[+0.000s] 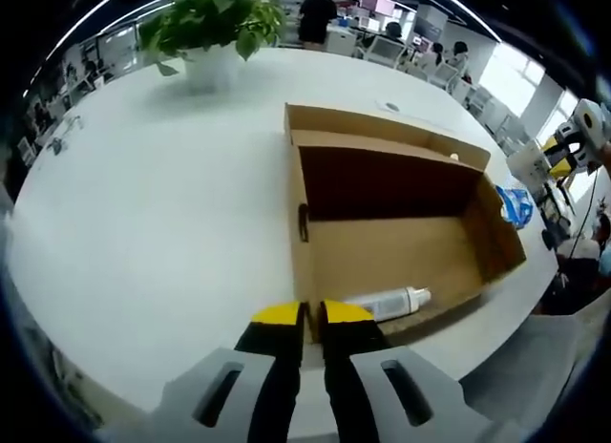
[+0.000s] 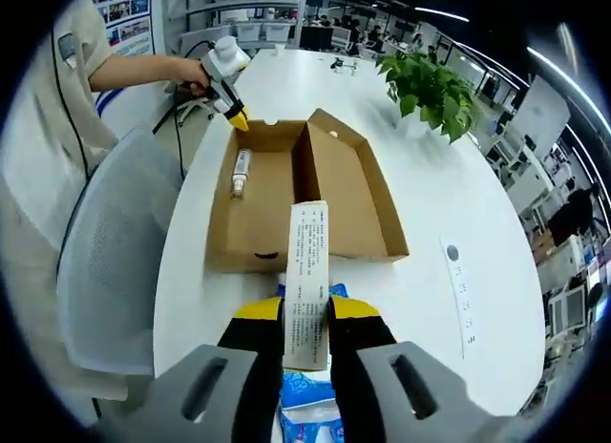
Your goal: Operate the shoe box by opening the lid, removing the specified soft item, and placing it in the target area until the item is outside and the box remains undamaged.
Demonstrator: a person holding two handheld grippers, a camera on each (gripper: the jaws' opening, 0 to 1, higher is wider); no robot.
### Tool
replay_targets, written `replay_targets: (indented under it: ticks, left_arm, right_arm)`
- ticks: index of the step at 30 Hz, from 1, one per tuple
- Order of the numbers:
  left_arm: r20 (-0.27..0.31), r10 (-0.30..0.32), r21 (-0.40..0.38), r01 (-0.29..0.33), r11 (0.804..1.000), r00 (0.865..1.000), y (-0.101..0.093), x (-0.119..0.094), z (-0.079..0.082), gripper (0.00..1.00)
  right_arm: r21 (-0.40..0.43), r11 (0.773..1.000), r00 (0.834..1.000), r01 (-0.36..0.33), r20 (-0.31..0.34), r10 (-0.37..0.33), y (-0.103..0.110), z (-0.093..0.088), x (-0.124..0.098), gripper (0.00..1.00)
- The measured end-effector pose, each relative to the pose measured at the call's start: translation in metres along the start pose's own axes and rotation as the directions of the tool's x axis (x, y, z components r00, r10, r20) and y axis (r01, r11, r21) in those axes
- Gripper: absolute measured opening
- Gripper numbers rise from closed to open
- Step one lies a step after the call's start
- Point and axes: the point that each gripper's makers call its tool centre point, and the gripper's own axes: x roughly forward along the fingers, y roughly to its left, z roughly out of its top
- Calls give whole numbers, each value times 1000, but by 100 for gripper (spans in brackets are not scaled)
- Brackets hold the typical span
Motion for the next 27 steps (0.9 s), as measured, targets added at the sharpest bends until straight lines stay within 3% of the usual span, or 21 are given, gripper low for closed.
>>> replay_targets:
  ticks: [15,27]
  left_arm:
    - [-7,8,-11,-8,1000,1000,0,0,-1,3]
    - [-15,11,-23,-11,1000,1000,0,0,-1,3]
  right_arm:
    - [18,999,997,41,-61,-40,-36,-52,-14,14]
    - [29,998,991,61,-118,-57,-58,-94,-11,14]
